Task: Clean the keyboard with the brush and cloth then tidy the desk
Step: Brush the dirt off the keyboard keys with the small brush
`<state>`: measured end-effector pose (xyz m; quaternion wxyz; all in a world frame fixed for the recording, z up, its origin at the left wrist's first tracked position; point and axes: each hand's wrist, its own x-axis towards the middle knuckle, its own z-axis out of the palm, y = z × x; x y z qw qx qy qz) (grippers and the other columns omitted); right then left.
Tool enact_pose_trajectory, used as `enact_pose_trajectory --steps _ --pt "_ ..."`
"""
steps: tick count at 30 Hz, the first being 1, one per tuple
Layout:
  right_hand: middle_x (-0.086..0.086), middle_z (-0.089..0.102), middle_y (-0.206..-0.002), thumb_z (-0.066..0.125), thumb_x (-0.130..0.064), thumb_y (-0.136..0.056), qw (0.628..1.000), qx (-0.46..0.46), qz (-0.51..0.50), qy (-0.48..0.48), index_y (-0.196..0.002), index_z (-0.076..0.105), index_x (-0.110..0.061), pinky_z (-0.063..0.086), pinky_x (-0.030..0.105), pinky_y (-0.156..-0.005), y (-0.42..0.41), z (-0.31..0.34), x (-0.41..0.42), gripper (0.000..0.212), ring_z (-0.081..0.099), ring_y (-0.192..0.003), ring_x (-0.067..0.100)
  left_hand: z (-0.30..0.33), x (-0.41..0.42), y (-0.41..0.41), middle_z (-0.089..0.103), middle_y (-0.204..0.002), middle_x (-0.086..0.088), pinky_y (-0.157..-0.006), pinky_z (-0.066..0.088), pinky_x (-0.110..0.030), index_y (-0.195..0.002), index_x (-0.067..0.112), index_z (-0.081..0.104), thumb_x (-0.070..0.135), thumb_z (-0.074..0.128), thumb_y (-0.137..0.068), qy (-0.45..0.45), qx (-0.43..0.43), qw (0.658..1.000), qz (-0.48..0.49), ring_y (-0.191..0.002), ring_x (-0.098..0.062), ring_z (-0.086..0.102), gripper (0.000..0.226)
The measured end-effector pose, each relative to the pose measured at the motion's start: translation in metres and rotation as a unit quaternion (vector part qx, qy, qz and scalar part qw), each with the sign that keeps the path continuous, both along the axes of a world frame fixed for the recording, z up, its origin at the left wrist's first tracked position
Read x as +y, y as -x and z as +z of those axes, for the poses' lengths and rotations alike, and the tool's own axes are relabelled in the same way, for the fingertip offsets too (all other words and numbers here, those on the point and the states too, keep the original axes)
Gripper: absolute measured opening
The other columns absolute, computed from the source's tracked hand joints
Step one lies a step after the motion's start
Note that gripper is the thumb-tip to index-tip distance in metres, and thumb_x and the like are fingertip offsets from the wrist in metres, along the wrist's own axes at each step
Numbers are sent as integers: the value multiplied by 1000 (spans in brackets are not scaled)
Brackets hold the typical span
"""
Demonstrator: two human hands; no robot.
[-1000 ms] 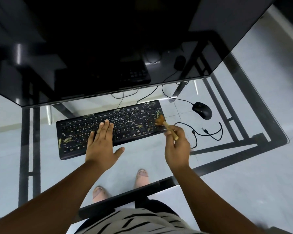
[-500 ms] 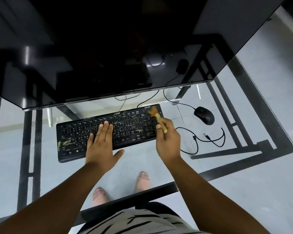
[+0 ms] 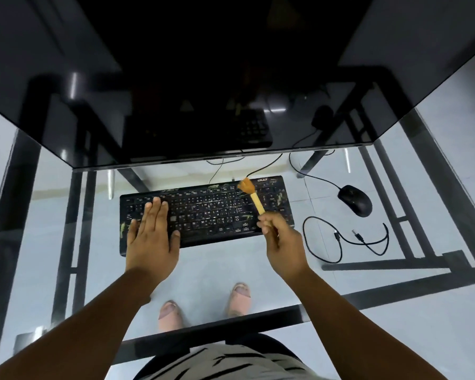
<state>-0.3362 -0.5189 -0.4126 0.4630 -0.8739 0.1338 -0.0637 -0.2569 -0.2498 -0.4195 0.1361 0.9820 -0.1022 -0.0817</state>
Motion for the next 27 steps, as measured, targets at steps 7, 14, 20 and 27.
enact_pose_trajectory --steps 7,14,20,27 --pt "2 67 -104 57 -8 -90 974 -8 182 132 -112 65 -18 49 31 -80 -5 -11 55 25 56 -93 16 2 58 0 14 -163 -4 -121 7 -47 -153 10 23 31 37 -99 14 1 998 69 -151 -21 8 60" --pt "-5 59 -92 65 -12 -84 949 -52 225 216 -102 70 -20 45 31 -71 -1 -21 103 20 53 -82 18 8 98 3 5 -164 -1 -122 3 -45 -156 13 14 34 33 -101 -9 14 997 76 -151 -17 -1 62" --pt "-10 60 -91 64 -22 -83 934 -19 226 274 -100 70 -29 40 31 -68 4 -22 116 20 54 -83 18 12 116 -1 -2 -164 1 -121 -2 -42 -156 15 9 40 29 -101 -13 9 997 71 -151 -15 -6 64" --pt "-4 59 -117 61 -32 -86 958 -55 175 221 -120 63 -20 46 38 -90 -21 19 141 36 54 -105 18 42 128 -12 14 -163 -3 -120 10 -46 -153 15 23 38 37 -99 14 -37 997 64 -150 -21 15 61"
